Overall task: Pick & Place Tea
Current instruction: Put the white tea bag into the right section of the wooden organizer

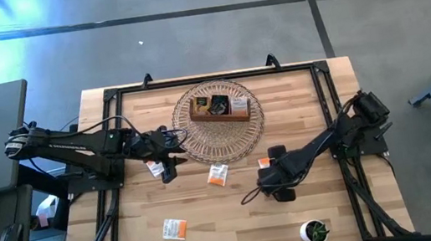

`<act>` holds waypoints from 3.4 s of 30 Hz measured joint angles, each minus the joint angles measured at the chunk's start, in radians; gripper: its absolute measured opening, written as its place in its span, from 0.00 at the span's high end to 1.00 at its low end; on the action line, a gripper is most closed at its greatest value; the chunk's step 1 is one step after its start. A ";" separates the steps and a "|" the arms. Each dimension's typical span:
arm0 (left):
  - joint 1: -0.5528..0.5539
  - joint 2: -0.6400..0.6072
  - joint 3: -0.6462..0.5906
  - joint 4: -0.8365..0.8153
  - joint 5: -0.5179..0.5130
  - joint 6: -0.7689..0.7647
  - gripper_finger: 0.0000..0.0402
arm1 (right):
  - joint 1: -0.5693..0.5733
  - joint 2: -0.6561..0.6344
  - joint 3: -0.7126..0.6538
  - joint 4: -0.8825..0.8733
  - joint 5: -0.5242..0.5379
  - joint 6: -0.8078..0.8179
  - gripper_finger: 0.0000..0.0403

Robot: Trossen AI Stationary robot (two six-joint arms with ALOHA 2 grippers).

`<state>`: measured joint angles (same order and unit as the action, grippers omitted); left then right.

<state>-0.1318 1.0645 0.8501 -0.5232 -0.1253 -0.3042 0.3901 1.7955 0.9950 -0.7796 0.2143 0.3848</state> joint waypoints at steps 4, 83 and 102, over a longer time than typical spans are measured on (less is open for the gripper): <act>0.000 0.000 0.000 0.001 0.000 0.000 0.63 | -0.006 0.000 -0.018 0.016 -0.029 -0.055 0.68; 0.002 0.303 0.000 0.305 0.377 0.011 0.96 | -0.111 0.009 0.184 0.831 -0.015 -1.798 0.92; 0.001 0.303 0.000 0.281 0.074 0.135 1.00 | -0.153 0.014 0.184 0.669 0.001 -0.399 0.83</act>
<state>-0.1310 1.3674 0.8497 -0.2421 -0.0509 -0.1696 0.2370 1.8092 1.1793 -0.1106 0.2148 -0.0143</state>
